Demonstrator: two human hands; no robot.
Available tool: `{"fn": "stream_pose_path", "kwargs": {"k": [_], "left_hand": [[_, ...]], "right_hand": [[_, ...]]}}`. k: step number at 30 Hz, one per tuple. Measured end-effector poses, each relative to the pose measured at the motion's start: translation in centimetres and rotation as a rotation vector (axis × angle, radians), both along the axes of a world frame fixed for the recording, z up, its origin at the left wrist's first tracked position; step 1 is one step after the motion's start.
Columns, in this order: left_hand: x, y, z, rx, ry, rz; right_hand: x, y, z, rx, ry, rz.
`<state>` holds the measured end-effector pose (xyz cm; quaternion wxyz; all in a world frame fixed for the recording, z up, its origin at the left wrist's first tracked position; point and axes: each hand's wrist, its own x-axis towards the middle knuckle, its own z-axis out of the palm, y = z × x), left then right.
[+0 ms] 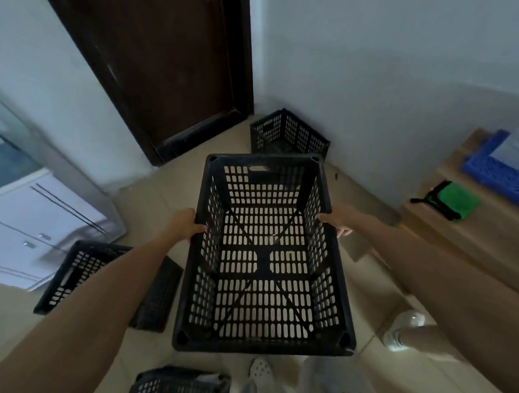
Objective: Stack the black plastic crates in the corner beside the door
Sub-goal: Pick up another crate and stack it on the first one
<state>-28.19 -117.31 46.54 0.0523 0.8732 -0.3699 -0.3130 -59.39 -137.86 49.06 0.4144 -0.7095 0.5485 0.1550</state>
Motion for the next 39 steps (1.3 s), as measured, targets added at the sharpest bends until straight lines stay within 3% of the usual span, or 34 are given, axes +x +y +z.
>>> {"fn": "stream_pose_path", "kwargs": {"k": [9, 14, 18, 27, 32, 39], "left_hand": [[5.9, -20.5, -1.3, -0.043, -0.048, 0.016], [10.1, -34.5, 0.5, -0.041, -0.124, 0.003], [13.3, -42.8, 0.8, -0.106, -0.023, 0.036], [22.0, -57.9, -3.0, -0.076, 0.023, -0.003], [28.8, -67.2, -4.7, -0.062, 0.041, -0.077], [33.2, -74.7, -7.6, 0.011, 0.084, 0.000]], "right_hand": [[6.1, -20.3, -1.5, 0.012, 0.045, 0.032], [10.1, -35.2, -0.8, -0.066, -0.009, 0.034], [13.9, -44.7, 0.9, -0.215, 0.043, 0.141], [22.4, -60.1, 0.3, -0.287, 0.172, 0.287], [28.4, -68.7, -0.4, -0.276, 0.215, 0.258], [34.0, -77.6, -2.5, -0.210, 0.229, 0.307]]}}
